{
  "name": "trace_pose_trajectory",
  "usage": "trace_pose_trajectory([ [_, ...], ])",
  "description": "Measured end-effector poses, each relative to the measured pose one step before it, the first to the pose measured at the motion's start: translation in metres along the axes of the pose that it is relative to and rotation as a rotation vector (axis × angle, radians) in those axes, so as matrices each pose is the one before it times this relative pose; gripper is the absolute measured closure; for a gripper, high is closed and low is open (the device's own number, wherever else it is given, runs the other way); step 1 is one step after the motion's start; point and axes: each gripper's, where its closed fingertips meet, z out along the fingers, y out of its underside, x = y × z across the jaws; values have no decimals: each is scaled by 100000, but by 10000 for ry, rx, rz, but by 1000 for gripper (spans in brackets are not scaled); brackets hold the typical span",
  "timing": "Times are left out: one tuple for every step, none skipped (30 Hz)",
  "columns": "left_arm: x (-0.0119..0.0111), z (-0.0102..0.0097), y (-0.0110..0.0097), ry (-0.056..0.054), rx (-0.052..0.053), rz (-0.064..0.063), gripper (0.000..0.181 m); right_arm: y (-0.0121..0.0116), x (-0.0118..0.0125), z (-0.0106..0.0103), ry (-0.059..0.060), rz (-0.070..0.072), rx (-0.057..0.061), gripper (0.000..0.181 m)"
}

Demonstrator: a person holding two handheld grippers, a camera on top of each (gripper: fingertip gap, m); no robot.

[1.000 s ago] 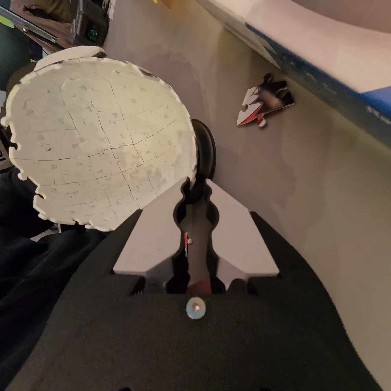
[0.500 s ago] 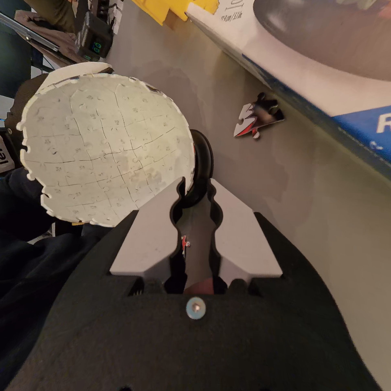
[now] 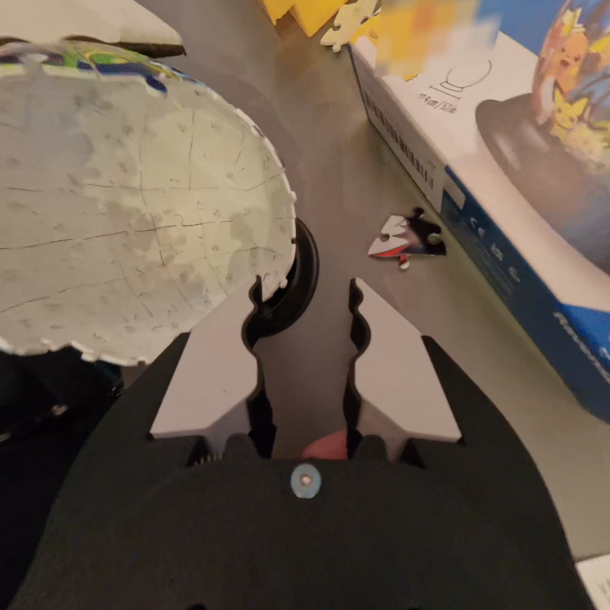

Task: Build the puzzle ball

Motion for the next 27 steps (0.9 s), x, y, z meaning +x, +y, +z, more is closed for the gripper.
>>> trace_pose_trajectory([
  [75,47,29,124,-143,71,42,-233,-55,339,93,-127,92,130],
  [36,39,6,121,-109,16,42,-183,-152,268,12,-121,37,129],
  [-100,47,55,30,-128,27,42,-101,-46,180,50,-165,-14,130],
  [-24,42,45,49,-99,80,42,-92,146,114,183,-208,-5,131],
  [38,27,2,95,-88,42,42,-31,136,99,192,-224,-14,132],
  [-12,37,3,65,-96,26,42,29,51,79,125,-230,-16,133],
  [-17,64,-22,52,-65,33,42,61,157,60,200,-278,-10,137],
  [-5,58,-46,56,-42,34,42,78,170,44,245,-371,7,137],
  [-67,55,-52,9,-34,51,42,93,15,46,176,-316,3,136],
  [-38,51,-21,9,-40,35,42,73,-28,36,125,-239,9,135],
  [19,31,-82,40,3,14,42,43,-21,24,96,-262,18,133],
  [17,29,-28,30,-13,17,42,61,-19,47,84,-270,-3,132],
  [-4,14,-13,11,-7,18,42,28,49,12,122,-275,12,131],
  [-4,-6,13,11,-13,-20,42,3,-23,4,42,-167,51,130],
  [2,-7,23,8,-21,-4,42,47,-30,0,-30,-24,43,129],
  [10,0,7,-3,-15,22,42,36,-16,4,-9,-74,39,129],
  [-5,8,3,-9,-6,7,42,34,-82,-7,-30,-104,45,131],
  [-36,22,-11,-26,-13,11,42,30,-80,-1,-45,-46,53,134],
  [-10,17,-16,-14,-8,25,43,40,-88,-10,13,-139,-15,136],
  [-9,21,-18,3,-15,4,42,-19,-221,20,-48,-154,9,141],
  [-11,13,-25,6,0,2,42,-78,-183,21,-99,-17,67,144],
  [-24,-14,1,17,-7,-17,42,-111,15,-50,-42,102,72,144],
  [36,-13,-22,40,17,-27,42,-56,39,-185,-22,46,-14,143],
  [2,13,39,-6,0,-22,42,-234,-13,-338,14,-109,106,139],
  [-29,-19,41,-30,-10,-3,42,-235,-30,-349,30,-70,136,137],
  [-16,-16,25,-14,-13,0,42,67,214,-159,155,10,2,139],
  [-13,-2,9,-4,-4,-3,42,493,356,42,250,-90,-190,140],
])
